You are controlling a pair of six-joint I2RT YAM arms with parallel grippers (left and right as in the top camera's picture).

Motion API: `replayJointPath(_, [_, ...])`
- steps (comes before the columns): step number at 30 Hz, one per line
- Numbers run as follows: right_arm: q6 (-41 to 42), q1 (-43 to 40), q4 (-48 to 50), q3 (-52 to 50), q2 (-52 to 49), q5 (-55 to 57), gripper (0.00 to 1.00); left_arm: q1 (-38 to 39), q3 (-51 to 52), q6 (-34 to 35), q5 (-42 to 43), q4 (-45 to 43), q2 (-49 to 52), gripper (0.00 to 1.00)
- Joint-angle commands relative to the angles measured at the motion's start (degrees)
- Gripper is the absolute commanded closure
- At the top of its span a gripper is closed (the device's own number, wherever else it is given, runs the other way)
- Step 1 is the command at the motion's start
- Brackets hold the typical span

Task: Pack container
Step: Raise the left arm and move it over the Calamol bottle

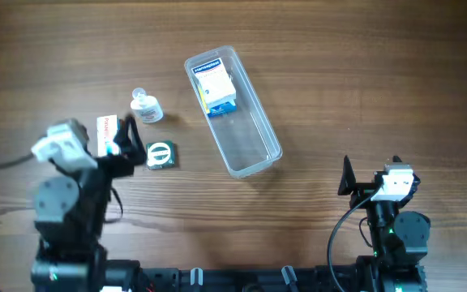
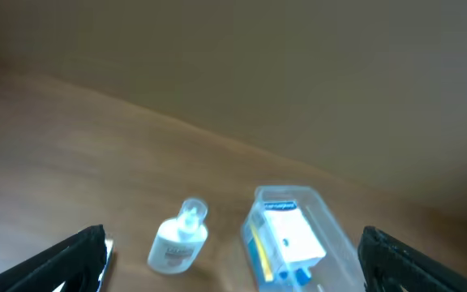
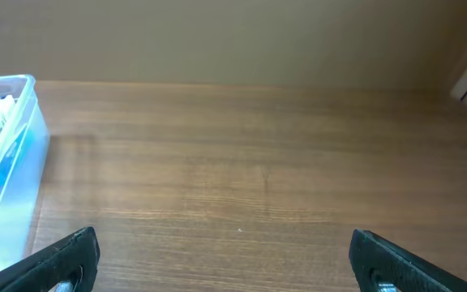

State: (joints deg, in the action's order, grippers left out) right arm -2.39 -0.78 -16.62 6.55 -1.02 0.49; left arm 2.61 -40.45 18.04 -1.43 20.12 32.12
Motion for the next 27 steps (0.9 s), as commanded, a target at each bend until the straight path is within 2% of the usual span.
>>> replayJointPath(1, [0.9, -0.33, 0.2, -0.31, 0.81, 1.14, 0.0, -0.22, -9.99, -0.9, 1.9, 0.15, 10.34, 0.0])
replayJointPath(6, [0.9, -0.33, 0.2, -0.31, 0.81, 1.11, 0.0, -0.22, -18.73, -0.92, 1.86, 0.87, 20.98, 0.0])
replayJointPath(10, [0.9, -0.33, 0.2, -0.31, 0.81, 1.11, 0.0, -0.22, -25.68, -0.9, 1.86, 6.21, 28.52, 0.0])
replayJointPath(18, [0.9, -0.33, 0.2, -0.31, 0.81, 1.14, 0.0, -0.31, -50.47, 0.66, 1.81, 36.87, 44.04, 0.0])
replayJointPath(22, [0.9, -0.33, 0.2, -0.31, 0.81, 1.14, 0.0, -1.7, -60.08, 3.78, 1.86, 44.33, 51.43, 0.0])
replayJointPath(27, [0.9, -0.33, 0.2, -0.31, 0.81, 1.14, 0.0, -5.99, -64.11, 11.67, 4.44, 49.46, 58.58, 0.0])
